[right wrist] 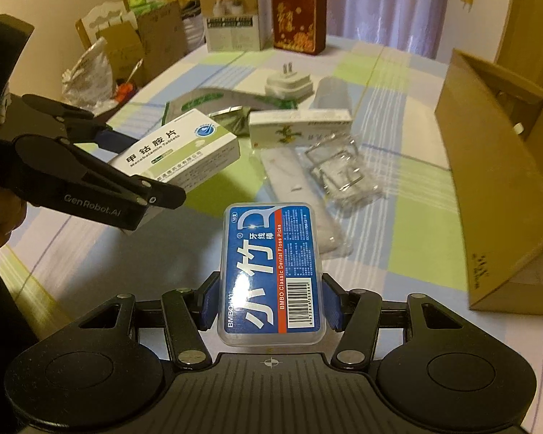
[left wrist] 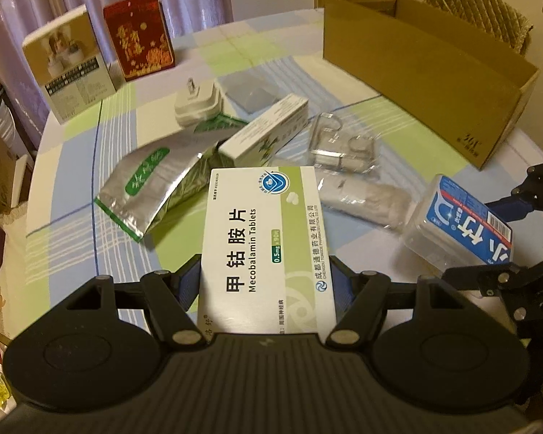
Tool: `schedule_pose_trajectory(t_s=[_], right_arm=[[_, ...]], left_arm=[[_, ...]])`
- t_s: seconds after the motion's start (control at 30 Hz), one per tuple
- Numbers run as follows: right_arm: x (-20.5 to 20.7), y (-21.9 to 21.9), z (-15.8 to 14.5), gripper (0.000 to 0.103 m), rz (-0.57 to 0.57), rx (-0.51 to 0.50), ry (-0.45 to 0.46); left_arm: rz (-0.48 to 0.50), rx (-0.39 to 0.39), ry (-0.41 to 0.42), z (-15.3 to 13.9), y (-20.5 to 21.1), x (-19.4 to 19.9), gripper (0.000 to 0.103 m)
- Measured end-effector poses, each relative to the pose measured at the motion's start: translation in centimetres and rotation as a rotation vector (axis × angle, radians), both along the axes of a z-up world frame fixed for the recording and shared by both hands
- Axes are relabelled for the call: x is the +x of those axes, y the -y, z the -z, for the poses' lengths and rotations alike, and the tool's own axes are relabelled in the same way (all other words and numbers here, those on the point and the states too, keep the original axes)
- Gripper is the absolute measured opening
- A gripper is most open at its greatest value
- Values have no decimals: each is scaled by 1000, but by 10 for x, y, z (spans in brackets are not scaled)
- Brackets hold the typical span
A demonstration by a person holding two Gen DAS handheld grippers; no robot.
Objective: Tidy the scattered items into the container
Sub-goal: 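Carry both boxes into the cardboard box and open both tools to release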
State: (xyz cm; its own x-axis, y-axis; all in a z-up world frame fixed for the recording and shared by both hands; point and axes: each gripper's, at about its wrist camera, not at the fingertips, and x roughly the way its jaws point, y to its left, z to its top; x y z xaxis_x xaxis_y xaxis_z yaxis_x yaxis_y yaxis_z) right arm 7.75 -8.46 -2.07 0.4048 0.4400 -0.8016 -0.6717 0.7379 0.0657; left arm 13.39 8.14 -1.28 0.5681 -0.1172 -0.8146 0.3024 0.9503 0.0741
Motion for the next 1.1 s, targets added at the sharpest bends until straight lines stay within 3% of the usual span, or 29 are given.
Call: schedule_pose_trajectory(t_s=[0.3,0.67,0.9,1.1], right_arm=[[7,48,-43,58,71,56,75],[62,138,-107,58,236,109,216],[113,189,-108,58,339,72,242],[144,209,-98,58,362,48,229]], left_arm=[[44,-10,47,-40,45,-4,67],[177,-47,134,-88,142,31,67],[257,-82,161,-102,210,68,67],[284,-96,144,-92,252,101,67]])
